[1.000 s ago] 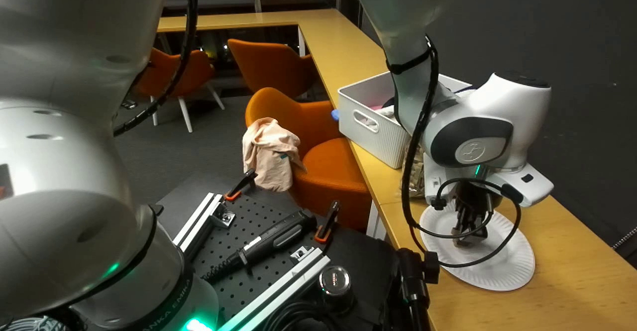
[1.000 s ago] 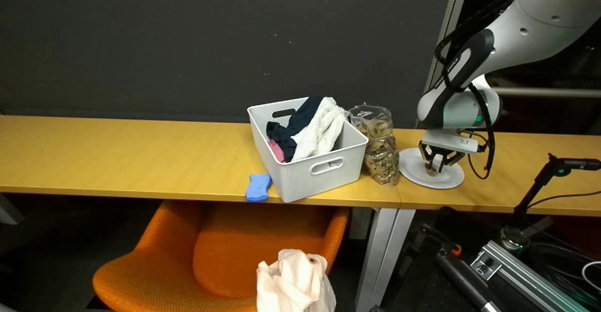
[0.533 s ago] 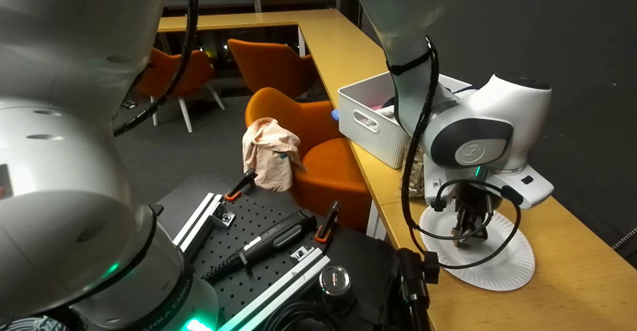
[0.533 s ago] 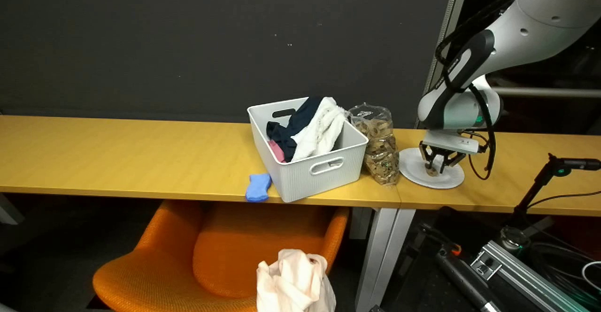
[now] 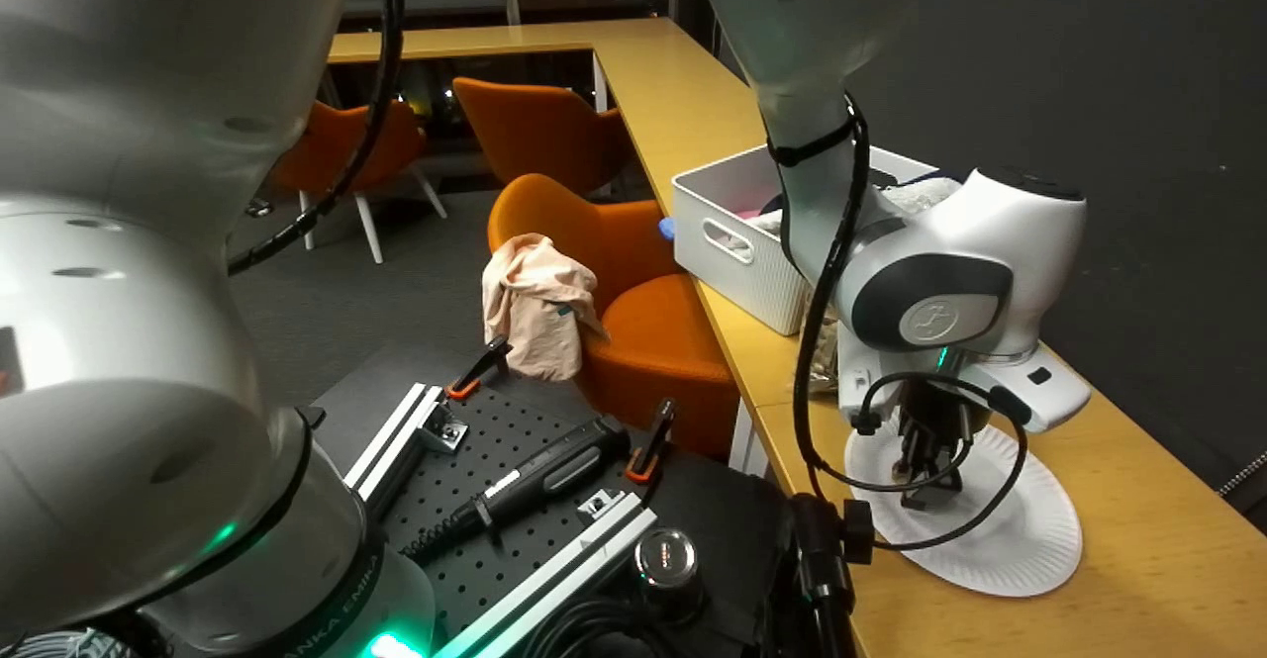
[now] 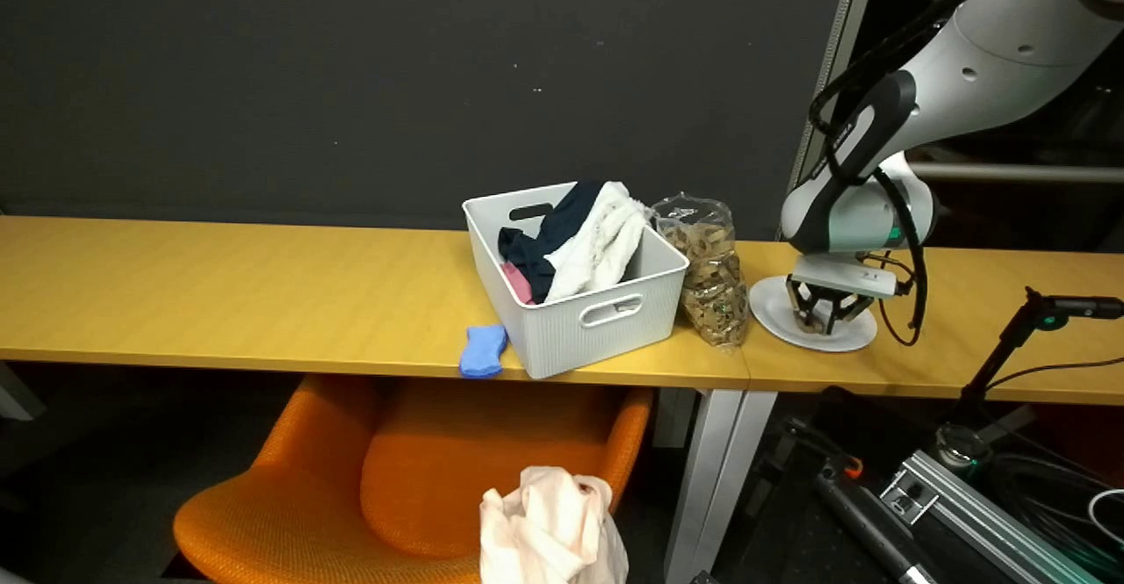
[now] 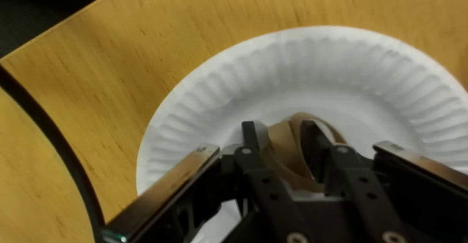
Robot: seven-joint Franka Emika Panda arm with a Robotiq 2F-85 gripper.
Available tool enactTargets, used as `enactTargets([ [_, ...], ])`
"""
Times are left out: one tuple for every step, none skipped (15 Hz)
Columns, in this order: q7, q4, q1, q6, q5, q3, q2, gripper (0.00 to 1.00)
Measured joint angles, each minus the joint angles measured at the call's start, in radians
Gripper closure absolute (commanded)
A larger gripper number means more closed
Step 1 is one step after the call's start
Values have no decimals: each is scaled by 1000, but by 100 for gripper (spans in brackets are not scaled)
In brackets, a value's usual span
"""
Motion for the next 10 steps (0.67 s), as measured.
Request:
enactTargets([
  [0,1,0,0,0,0,4,99],
  [0,2,0,1,0,0,7,100],
  [1,3,0,1,0,0,9,100],
  [1,3,0,1,0,0,11,100],
  [1,4,0,2,0,0,11,99],
  [1,4,0,2,0,0,11,99],
  [1,5,0,2,0,0,11,99],
  [1,6,0,2,0,0,11,99],
  [1,7,0,2,0,0,11,99],
  [1,8,0,2,0,0,10,99],
])
